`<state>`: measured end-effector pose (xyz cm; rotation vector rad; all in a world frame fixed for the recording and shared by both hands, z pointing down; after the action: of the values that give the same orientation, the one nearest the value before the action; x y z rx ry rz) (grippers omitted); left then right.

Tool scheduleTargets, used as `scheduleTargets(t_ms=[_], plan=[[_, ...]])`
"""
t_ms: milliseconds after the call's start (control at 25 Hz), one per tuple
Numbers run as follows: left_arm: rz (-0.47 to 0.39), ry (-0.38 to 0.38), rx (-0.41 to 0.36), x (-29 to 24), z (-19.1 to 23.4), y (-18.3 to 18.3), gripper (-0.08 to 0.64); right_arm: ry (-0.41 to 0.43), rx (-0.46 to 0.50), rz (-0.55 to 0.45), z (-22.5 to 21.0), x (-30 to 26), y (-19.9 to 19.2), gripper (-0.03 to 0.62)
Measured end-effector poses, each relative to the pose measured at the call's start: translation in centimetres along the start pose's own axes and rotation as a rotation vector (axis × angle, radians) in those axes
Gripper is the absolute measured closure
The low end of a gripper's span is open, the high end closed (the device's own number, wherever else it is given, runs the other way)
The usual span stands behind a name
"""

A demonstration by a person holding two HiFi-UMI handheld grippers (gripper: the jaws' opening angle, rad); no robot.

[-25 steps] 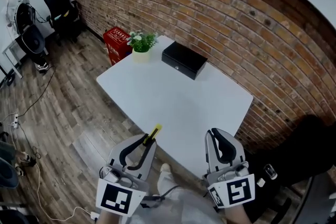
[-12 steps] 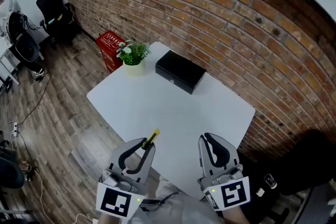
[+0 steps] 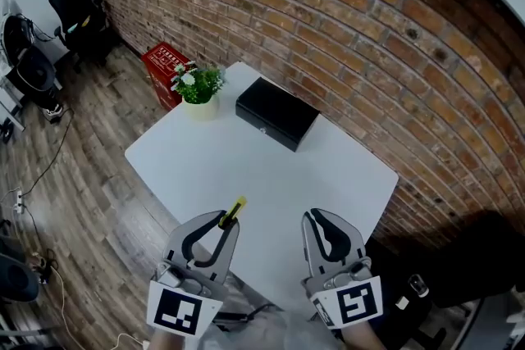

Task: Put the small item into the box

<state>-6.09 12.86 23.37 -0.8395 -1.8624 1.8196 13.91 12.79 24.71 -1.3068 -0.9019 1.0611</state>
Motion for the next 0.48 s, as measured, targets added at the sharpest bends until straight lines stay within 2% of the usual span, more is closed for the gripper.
scheduleTargets(t_ms=[200,320,480], plan=[[0.028,-0.048,-0.093,-1.5,1.9,-0.3,0.492,-0.02,-0.005,0.013,-0.1,-1.9,-0.8,0.532],[0.025,-0.047,-0.075,-2.3,3.3,-0.9,0.492,-0.034,-0.005,0.026,-0.1,-3.5,-1.5,0.532],[0.055,-0.061,-0.098,-3.6,5.6,-1.8,0.492,-0.051,-0.011,0.047,-0.2,-6.1,-2.5,0.532]])
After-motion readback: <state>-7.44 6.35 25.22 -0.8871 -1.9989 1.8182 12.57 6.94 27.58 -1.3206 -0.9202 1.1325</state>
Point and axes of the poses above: the fingertips, and each gripper's own axes: x backward along the fingers, z to its left, y out of its top, the point moved 8 cm from there along x, backward along the fingers, and after that the axes turned 12 degrees about -y, right-handed, at the moved point
